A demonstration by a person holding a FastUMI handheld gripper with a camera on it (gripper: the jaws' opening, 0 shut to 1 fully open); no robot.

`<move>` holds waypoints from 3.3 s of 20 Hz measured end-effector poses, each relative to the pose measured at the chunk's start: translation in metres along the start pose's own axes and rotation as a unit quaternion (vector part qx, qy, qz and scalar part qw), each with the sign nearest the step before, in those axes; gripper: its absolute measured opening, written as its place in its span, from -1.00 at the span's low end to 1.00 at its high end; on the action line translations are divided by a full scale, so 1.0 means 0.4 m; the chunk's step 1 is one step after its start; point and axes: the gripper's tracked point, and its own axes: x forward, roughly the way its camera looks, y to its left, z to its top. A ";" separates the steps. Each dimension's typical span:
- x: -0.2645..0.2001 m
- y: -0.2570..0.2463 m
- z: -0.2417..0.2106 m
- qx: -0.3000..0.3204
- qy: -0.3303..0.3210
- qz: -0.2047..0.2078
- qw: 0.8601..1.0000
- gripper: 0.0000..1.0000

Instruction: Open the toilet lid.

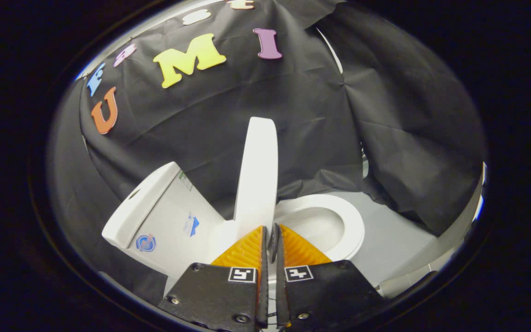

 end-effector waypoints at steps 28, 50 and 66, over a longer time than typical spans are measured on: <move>-0.040 0.226 -0.002 -0.140 -0.052 -0.049 0.988 -0.80; -0.065 0.513 -0.091 -0.245 -0.036 0.003 0.969 -0.46; -0.373 0.385 0.200 -0.176 -0.224 0.118 0.951 1.00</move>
